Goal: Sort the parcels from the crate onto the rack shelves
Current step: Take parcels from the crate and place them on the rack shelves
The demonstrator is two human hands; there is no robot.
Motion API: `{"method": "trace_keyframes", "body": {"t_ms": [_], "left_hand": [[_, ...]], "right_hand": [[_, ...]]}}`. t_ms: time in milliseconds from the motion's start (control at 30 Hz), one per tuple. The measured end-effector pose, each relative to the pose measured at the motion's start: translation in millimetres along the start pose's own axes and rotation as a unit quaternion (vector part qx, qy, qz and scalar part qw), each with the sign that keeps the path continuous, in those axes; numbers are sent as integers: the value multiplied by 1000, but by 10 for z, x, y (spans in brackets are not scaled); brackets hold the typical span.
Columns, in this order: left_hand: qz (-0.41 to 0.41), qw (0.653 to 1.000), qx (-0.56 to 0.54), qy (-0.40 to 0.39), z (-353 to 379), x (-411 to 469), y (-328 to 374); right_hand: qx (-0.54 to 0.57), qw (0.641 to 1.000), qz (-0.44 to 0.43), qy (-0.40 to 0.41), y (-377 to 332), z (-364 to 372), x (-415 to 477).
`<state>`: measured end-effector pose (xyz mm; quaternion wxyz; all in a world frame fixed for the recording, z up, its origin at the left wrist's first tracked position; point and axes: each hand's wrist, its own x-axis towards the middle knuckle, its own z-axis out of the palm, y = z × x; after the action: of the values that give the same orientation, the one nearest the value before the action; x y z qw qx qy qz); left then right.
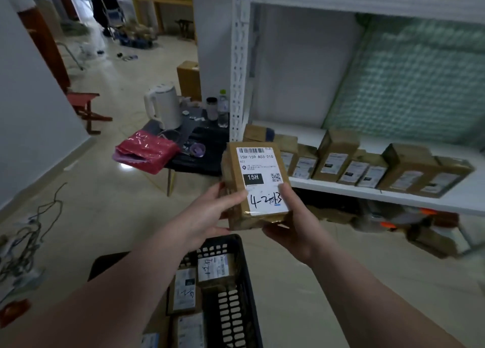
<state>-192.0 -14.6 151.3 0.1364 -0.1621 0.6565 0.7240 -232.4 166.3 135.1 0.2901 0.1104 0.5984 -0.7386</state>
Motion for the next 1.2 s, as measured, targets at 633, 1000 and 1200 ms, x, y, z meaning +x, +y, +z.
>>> {"method": "trace_keyframes", "body": {"t_ms": [633, 1000, 1200], "left_hand": [[157, 984, 37, -71, 2418, -74, 817], [245, 969, 10, -38, 2979, 200, 1488], [256, 965, 22, -49, 3114, 763, 1786]], "right_hand": [[4, 990, -131, 43, -1100, -2010, -1258], [-14, 972, -231, 45, -1802, -2327, -1219], [-16, 961, -271, 57, -2162, -2438, -803]]}}
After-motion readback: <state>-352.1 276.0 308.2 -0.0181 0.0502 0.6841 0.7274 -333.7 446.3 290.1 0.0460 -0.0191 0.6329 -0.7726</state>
